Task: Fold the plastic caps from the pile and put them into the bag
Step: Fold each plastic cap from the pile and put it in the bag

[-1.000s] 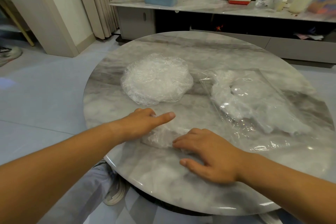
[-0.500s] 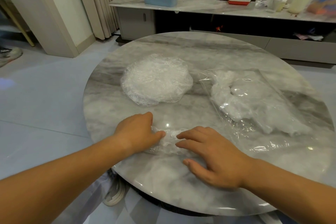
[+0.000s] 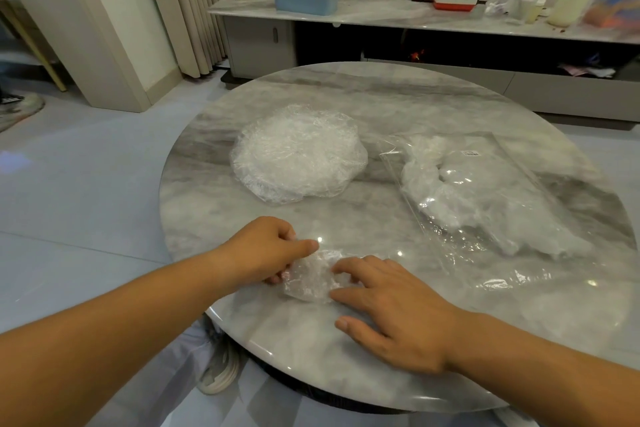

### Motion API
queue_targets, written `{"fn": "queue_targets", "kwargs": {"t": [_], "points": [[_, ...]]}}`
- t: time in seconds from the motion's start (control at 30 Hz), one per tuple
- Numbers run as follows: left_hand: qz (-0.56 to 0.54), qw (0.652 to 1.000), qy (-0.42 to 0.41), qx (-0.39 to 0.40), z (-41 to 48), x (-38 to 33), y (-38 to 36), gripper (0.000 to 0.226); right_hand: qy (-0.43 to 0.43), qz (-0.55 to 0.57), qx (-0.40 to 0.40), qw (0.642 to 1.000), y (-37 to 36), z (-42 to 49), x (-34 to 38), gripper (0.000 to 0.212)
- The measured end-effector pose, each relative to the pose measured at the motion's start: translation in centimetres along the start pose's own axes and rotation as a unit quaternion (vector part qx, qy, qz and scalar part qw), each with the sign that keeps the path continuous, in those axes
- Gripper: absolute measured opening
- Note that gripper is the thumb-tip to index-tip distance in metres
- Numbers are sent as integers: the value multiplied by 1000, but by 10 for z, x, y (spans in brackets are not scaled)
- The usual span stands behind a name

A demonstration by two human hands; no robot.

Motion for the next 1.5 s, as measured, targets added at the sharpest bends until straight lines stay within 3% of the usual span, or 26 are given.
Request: {"fn": "queue_targets", "kwargs": {"t": [0.13,0.27,0.4,0.53,1.0,1.17,1.27,1.37,1.5], "points": [[-191,981,18,34,-8,-14,-20,28,-12,12,2,1000,1,0,0,52],[-282,957,27,62,-13,-20,-35,27,-1,16,5,1000,0,-2,-1,51],[-266,960,36,75,-16,-15,-44,21,-2,10,-72,997,14,-11,-10,41],[-263,959,40,98,-18,-14,-51,38,17,29,-153,988,32,-21,-12,28],[-288,952,45,93,-13,-16,-56,39,-11,-5,-73,997,5,-24,-16,36],[-213,976,14,37,-2,-21,-43,33,-9,-1,-60,998,3,-24,-17,38],[-26,998,-62,-21,14,-33,-23,31,-2,-1,-64,998,4,-26,-16,38],[122,988,-95,10,26,-44,-26,40,11,3,-64,998,7,-28,-14,38],[163,982,-74,64,35,-48,-38,42,36,17,-50,998,11,-29,-15,42]]}}
Point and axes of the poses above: each hand's wrist, its own z-axis towards the middle knuckle, its own y-axis out of the back of the hand, x = y × z, the point moved 9 cm from there along z, towards the middle knuckle, and after that the axes turned 10 degrees about -y, right-handed, at the moved point
